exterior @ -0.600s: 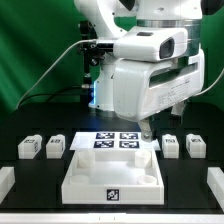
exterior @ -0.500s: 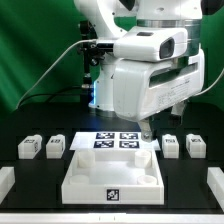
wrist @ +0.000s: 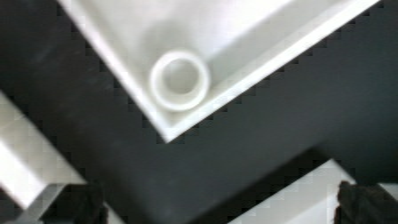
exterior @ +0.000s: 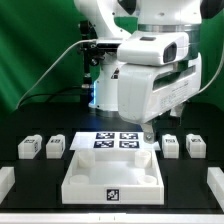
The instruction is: Assemble one leg
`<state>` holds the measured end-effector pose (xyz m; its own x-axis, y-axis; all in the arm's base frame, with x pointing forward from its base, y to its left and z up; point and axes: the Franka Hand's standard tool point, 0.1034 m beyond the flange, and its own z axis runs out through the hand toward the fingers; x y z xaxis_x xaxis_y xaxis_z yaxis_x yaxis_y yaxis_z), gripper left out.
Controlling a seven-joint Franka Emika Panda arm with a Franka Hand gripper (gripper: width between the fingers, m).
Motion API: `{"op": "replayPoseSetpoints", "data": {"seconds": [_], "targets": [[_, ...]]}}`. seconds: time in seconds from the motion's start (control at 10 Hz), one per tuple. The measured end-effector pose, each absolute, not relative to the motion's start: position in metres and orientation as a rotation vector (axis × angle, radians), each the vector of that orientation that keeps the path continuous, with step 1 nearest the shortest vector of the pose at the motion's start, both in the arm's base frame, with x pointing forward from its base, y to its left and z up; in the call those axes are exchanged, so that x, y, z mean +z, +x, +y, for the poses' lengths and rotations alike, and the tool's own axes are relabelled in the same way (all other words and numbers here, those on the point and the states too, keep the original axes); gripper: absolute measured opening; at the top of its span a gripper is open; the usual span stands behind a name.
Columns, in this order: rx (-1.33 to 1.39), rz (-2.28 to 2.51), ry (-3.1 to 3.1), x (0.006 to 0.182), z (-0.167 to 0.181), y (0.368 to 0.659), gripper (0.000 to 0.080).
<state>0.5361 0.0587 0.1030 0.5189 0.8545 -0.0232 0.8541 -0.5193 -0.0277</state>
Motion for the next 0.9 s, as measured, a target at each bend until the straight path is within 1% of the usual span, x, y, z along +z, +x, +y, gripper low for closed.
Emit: {"op": "replayPoseSetpoints", "data": {"seconds": [0.1, 0.3, 0.4, 0.5, 0.8, 0.9], "targets": [[0.049, -1.713, -2.617, 0.1, 0.054, 0.52, 0.065], [0.056, -2.096, -2.313, 0.093, 0.033, 0.476, 0.065], [0.051, -2.193, -2.224, 0.09, 0.027, 0.471, 0.065], [0.055, -2.299, -2.119, 0.09, 0.026, 0.473, 0.065], [0.059, -2.297, -2.116, 0.087, 0.025, 0.47, 0.065], [0.041, -2.304, -2.111, 0.073, 0.014, 0.456, 0.065]]}}
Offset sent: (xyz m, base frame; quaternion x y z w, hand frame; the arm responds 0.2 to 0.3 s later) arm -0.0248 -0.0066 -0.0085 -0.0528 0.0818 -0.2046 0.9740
